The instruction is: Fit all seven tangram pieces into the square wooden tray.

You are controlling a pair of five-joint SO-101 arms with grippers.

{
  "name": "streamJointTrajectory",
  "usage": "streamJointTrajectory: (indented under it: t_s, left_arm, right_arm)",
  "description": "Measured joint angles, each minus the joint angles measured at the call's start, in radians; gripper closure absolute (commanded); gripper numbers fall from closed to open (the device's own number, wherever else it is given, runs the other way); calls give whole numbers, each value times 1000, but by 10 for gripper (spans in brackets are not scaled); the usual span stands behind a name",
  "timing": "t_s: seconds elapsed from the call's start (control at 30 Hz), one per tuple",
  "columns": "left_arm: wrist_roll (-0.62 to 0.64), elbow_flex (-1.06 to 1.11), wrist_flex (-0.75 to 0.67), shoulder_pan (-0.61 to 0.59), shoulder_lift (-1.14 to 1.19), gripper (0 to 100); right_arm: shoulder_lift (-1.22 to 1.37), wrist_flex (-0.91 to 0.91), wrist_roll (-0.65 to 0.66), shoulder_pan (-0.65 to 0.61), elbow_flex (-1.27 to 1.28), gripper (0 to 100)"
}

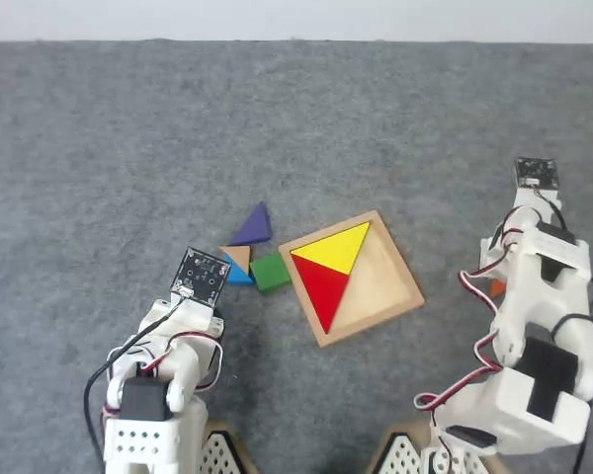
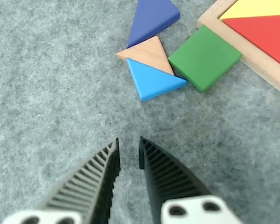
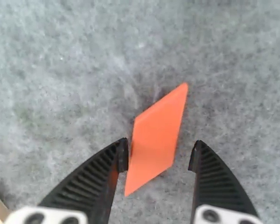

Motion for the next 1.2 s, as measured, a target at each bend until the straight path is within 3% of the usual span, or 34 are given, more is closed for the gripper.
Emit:
streamJointTrajectory:
  t_s: [0.37,0.67,0.8,0.93,1.2]
  left_arm:
    - [0,0,0,0,0,935]
    - [0,0,0,0,0,935]
    - [0,0,0,0,0,935]
    - [0,0,0,0,0,935]
    - [0,0,0,0,0,935]
  right_arm:
    - [147,89,5,6,-149,997]
    - [68,195,9,-18,-178,991]
    - [-91,313,9,-138,-178,991]
    - [-190,414,14,-338,-178,991]
    - [-83,370,-8,-643,-178,991]
